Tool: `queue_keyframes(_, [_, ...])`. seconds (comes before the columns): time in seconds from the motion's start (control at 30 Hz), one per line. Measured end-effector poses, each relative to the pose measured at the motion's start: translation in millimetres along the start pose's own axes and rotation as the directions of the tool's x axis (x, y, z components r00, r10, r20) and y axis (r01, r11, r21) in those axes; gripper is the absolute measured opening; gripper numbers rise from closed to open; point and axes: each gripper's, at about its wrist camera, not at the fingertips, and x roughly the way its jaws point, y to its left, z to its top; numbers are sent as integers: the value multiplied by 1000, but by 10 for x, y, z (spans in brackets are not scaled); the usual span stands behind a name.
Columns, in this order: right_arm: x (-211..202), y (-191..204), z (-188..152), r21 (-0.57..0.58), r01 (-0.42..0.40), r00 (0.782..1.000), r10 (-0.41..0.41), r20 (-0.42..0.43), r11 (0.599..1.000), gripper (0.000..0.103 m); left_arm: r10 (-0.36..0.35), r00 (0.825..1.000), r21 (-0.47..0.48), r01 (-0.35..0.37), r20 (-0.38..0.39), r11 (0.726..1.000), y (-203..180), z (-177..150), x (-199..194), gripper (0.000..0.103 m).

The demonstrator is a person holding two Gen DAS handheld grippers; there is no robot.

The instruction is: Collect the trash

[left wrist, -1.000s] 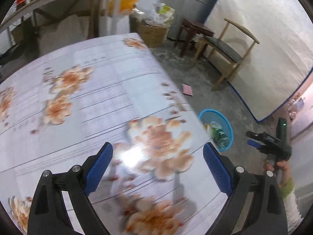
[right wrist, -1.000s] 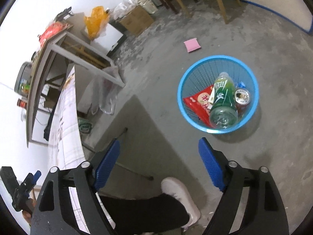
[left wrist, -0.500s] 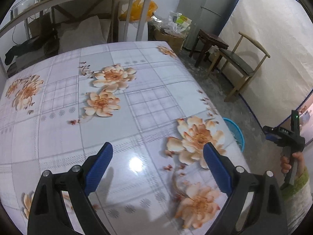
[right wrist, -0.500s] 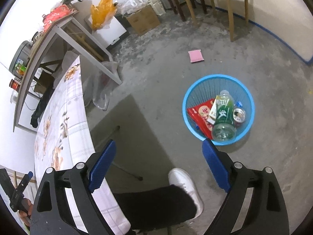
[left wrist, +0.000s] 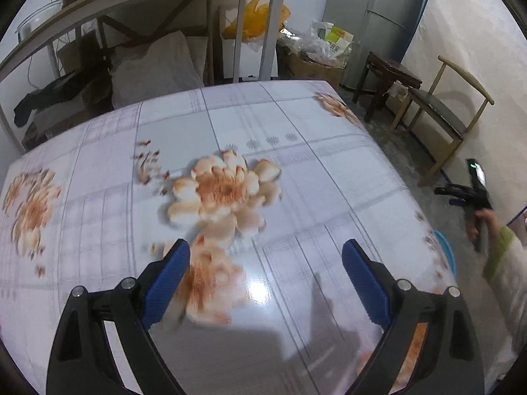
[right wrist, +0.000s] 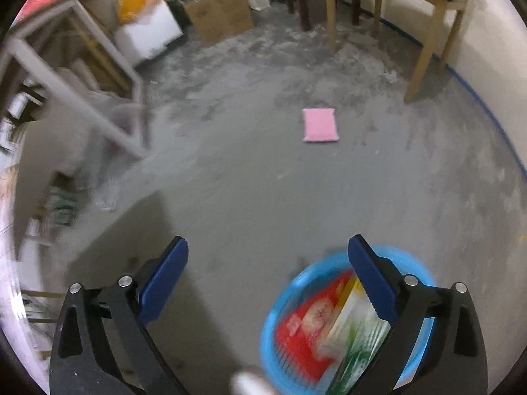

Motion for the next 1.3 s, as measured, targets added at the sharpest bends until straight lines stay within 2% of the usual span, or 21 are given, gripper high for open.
queue_keyframes(0.2, [1032, -110, 668, -10, 81, 996, -81, -35, 997, 95, -37, 999, -38, 37, -12, 999, 61, 64, 251, 91])
queue_keyframes(0.4, [1697, -287, 978, 74, 114, 991, -108, -77, 991, 95, -19, 1000, -33, 19, 3, 999, 47, 92, 357, 91])
queue_keyframes(0.53, [1958, -435, 1101, 132, 112, 992, -102, -80, 985, 95, 1, 1000, -55, 0, 26, 998, 57, 117, 391, 91])
queue_keyframes(0.63, [2113, -522, 1203, 158, 106, 992, -94, -84, 982, 95, -31, 998, -132, 38, 53, 991, 128, 126, 379, 91])
queue_keyframes(0.8, [2377, -582, 1353, 147, 119, 990, -105, -96, 982, 95, 26, 996, -227, -6, 84, 974, 183, 172, 371, 92])
queue_keyframes(0.87, [2501, -607, 1391, 138, 125, 988, -111, -109, 982, 95, 40, 997, -227, -23, 69, 974, 152, 207, 417, 93])
queue_keyframes(1.03, [2811, -718, 1491, 137, 144, 982, -124, -143, 980, 95, 14, 997, -232, 3, 71, 973, 113, 254, 469, 97])
queue_keyframes(1.2, [3008, -751, 1582, 106, 181, 977, -166, -135, 978, 95, 90, 995, -196, -82, 33, 977, -5, 277, 534, 97])
queue_keyframes(1.3, [3148, -736, 1640, 83, 199, 972, -186, -140, 976, 95, 111, 993, -199, -104, 25, 974, -31, 290, 571, 97])
